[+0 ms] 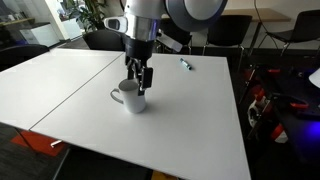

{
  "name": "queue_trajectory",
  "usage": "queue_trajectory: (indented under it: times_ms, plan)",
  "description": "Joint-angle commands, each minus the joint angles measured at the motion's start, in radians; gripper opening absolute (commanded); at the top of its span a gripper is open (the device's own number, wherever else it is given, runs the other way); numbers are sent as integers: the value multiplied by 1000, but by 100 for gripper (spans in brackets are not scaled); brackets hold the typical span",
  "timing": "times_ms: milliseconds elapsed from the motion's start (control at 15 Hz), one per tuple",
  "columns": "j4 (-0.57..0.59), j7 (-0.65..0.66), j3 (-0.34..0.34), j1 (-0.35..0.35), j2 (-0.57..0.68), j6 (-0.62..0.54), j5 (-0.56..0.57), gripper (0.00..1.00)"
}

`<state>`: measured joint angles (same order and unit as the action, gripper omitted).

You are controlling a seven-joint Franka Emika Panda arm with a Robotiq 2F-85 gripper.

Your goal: Move the cup to the left

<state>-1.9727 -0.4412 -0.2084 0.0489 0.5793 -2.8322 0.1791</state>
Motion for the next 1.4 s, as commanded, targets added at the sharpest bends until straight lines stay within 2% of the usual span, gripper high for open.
queue_trajectory:
  times_ms: [0, 333, 733, 1200, 1267, 1333]
  plan:
    - [-128, 51, 29, 17, -129, -54, 25, 100]
    - [-261, 107, 51, 5, -278, -118, 6, 100]
    - [-383, 229, 123, -8, -445, -63, -15, 100]
    - [-443, 248, 166, -39, -527, -36, -69, 100]
    - [-446, 241, 168, -43, -531, -37, -80, 100]
    - [-413, 237, 169, -34, -483, -62, -55, 100]
